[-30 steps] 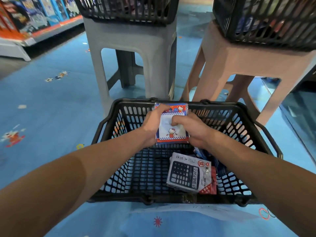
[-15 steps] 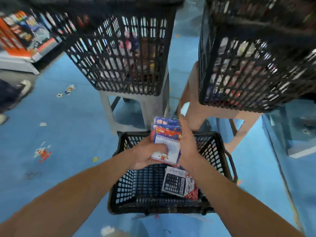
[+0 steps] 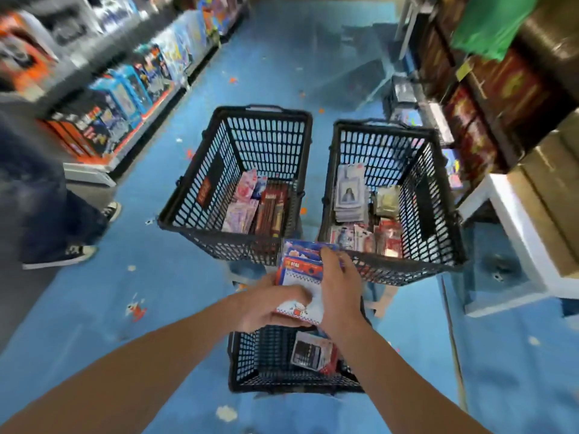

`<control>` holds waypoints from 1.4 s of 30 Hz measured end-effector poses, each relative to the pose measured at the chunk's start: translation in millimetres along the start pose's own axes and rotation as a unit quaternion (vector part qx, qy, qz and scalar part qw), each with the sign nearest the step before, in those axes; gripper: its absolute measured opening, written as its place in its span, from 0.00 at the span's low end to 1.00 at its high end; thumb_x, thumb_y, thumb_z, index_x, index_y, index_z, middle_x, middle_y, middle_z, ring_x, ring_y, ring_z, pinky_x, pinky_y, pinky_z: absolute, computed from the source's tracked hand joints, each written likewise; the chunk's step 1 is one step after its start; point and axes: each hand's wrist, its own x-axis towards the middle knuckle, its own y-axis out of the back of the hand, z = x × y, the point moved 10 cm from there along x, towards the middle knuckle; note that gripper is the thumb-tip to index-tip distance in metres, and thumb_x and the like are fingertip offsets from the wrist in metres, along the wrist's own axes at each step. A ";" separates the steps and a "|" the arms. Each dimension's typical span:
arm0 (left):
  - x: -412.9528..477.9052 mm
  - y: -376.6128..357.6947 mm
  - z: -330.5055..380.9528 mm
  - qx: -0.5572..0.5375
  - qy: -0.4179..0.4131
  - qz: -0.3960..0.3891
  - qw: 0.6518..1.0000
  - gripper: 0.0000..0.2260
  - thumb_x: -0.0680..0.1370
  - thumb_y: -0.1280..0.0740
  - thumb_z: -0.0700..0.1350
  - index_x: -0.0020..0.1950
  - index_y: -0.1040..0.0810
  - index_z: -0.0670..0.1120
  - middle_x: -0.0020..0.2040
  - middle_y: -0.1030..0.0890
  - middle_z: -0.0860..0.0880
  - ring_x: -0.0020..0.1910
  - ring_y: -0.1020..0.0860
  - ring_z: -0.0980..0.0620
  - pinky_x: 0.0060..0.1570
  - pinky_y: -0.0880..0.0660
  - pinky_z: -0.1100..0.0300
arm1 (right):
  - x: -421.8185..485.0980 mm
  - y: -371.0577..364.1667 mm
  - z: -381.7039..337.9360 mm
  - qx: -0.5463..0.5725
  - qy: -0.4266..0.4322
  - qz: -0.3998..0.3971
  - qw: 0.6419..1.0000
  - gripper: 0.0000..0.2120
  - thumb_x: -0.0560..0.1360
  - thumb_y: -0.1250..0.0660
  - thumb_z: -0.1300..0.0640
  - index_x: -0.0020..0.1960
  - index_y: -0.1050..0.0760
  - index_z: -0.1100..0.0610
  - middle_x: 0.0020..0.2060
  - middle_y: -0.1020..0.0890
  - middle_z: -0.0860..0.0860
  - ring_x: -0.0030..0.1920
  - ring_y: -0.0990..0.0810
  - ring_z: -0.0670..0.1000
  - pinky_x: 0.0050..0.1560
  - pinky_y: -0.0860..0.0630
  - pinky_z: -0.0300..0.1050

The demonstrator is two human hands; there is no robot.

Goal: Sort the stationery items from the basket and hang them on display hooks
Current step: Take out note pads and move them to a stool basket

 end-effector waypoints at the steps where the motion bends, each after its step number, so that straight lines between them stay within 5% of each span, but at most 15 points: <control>1: -8.0 -2.2 21.6 0.008 -0.009 0.001 1.000 0.19 0.65 0.23 0.44 0.55 0.16 0.53 0.56 0.13 0.45 0.56 0.14 0.45 0.52 0.16 0.50 | -2.8 -5.3 -21.8 0.006 0.006 -0.008 1.000 0.20 0.75 0.31 0.43 0.51 0.24 0.61 0.47 0.17 0.67 0.41 0.19 0.59 0.45 0.22 0.57; 4: -27.9 -1.8 93.5 0.027 -0.049 0.017 0.998 0.13 0.65 0.23 0.45 0.48 0.14 0.54 0.52 0.13 0.48 0.52 0.14 0.49 0.48 0.16 0.51 | -7.2 -31.9 -82.8 0.037 -0.015 -0.075 0.996 0.31 0.73 0.26 0.38 0.67 0.25 0.56 0.59 0.19 0.64 0.58 0.18 0.61 0.63 0.24 0.63; 6: -37.4 5.0 134.9 0.038 -0.076 0.035 0.996 0.12 0.63 0.23 0.45 0.46 0.14 0.53 0.50 0.13 0.49 0.50 0.13 0.50 0.47 0.16 0.51 | -5.9 -53.5 -113.8 0.058 -0.019 -0.141 0.988 0.37 0.69 0.24 0.44 0.73 0.30 0.57 0.66 0.22 0.63 0.67 0.24 0.65 0.69 0.30 0.70; 9: -43.8 23.6 174.8 0.043 -0.100 0.048 0.993 0.20 0.61 0.22 0.47 0.53 0.15 0.52 0.54 0.13 0.48 0.52 0.14 0.48 0.45 0.16 0.52 | -4.2 -82.4 -152.2 0.054 0.030 -0.207 0.976 0.23 0.71 0.33 0.67 0.66 0.29 0.66 0.53 0.17 0.63 0.52 0.16 0.62 0.50 0.18 0.59; 11: -41.6 36.5 188.7 0.051 -0.106 0.043 0.992 0.19 0.62 0.23 0.47 0.52 0.15 0.56 0.54 0.13 0.48 0.52 0.14 0.49 0.46 0.16 0.52 | 1.4 -96.1 -163.1 0.021 0.051 -0.203 0.978 0.16 0.73 0.38 0.74 0.59 0.27 0.64 0.41 0.16 0.58 0.42 0.16 0.56 0.39 0.19 0.50; 14: -25.9 61.3 200.3 0.071 -0.088 0.052 0.992 0.19 0.63 0.23 0.50 0.54 0.16 0.56 0.55 0.13 0.47 0.54 0.14 0.45 0.56 0.17 0.45 | 20.5 -116.4 -167.5 -0.001 0.052 -0.190 0.980 0.14 0.74 0.39 0.74 0.57 0.25 0.64 0.43 0.19 0.62 0.45 0.18 0.58 0.47 0.21 0.57; 19: 15.3 93.5 233.6 0.129 -0.065 0.071 0.987 0.32 0.61 0.27 0.58 0.65 0.25 0.53 0.59 0.16 0.46 0.63 0.20 0.41 0.69 0.29 0.41 | 74.7 -127.0 -166.6 -0.003 0.010 -0.130 0.992 0.11 0.77 0.35 0.70 0.57 0.27 0.61 0.46 0.22 0.60 0.45 0.20 0.59 0.44 0.22 0.53; 22: 43.6 95.5 258.7 0.118 -0.081 0.062 0.988 0.30 0.66 0.31 0.54 0.67 0.27 0.47 0.63 0.18 0.40 0.62 0.21 0.40 0.70 0.30 0.40 | 105.4 -128.8 -180.1 0.006 0.009 -0.130 0.991 0.11 0.78 0.37 0.71 0.58 0.23 0.62 0.48 0.15 0.59 0.43 0.15 0.58 0.41 0.17 0.53; 26: 89.0 70.6 281.8 0.100 -0.083 0.046 0.990 0.27 0.69 0.33 0.53 0.66 0.29 0.44 0.60 0.18 0.39 0.53 0.22 0.44 0.62 0.28 0.46 | 142.1 -100.5 -205.9 -0.042 0.008 -0.131 0.990 0.13 0.78 0.39 0.72 0.60 0.23 0.63 0.51 0.16 0.63 0.48 0.16 0.62 0.51 0.19 0.62; 31: 157.0 18.5 291.6 0.098 -0.068 0.063 0.991 0.15 0.81 0.34 0.50 0.66 0.30 0.49 0.63 0.20 0.42 0.55 0.20 0.46 0.51 0.22 0.49 | 197.0 -21.8 -223.6 -0.118 0.008 -0.056 0.991 0.08 0.79 0.35 0.70 0.54 0.22 0.60 0.42 0.13 0.52 0.38 0.14 0.51 0.33 0.20 0.42; 35: 212.3 -24.7 256.2 0.107 -0.014 0.086 0.990 0.01 0.81 0.35 0.43 0.51 0.26 0.49 0.47 0.24 0.45 0.43 0.26 0.49 0.54 0.26 0.48 | 238.5 40.6 -186.5 -0.159 -0.046 -0.024 0.986 0.10 0.77 0.35 0.71 0.56 0.22 0.63 0.44 0.16 0.55 0.39 0.15 0.53 0.32 0.22 0.42; 38: 242.5 -43.2 204.8 0.122 0.058 0.113 0.984 0.20 0.80 0.38 0.40 0.72 0.30 0.40 0.65 0.26 0.39 0.60 0.26 0.42 0.62 0.29 0.49 | 257.6 76.3 -131.0 -0.193 -0.120 -0.015 0.974 0.09 0.75 0.36 0.75 0.51 0.25 0.65 0.40 0.20 0.56 0.38 0.19 0.55 0.37 0.25 0.43; 40: 259.4 -53.7 175.0 0.125 0.082 0.115 0.982 0.15 0.80 0.41 0.37 0.67 0.27 0.39 0.57 0.26 0.39 0.50 0.28 0.45 0.50 0.32 0.52 | 271.1 93.8 -93.2 -0.213 -0.157 -0.013 0.964 0.07 0.74 0.37 0.76 0.50 0.27 0.69 0.41 0.19 0.55 0.41 0.19 0.54 0.39 0.24 0.43; 42: 275.0 -52.3 149.1 0.146 0.104 0.144 0.973 0.09 0.81 0.42 0.35 0.54 0.25 0.44 0.45 0.29 0.42 0.38 0.29 0.46 0.36 0.37 0.58 | 288.8 108.8 -56.7 -0.254 -0.178 -0.010 0.951 0.15 0.73 0.34 0.73 0.59 0.27 0.69 0.56 0.21 0.58 0.55 0.19 0.60 0.52 0.21 0.53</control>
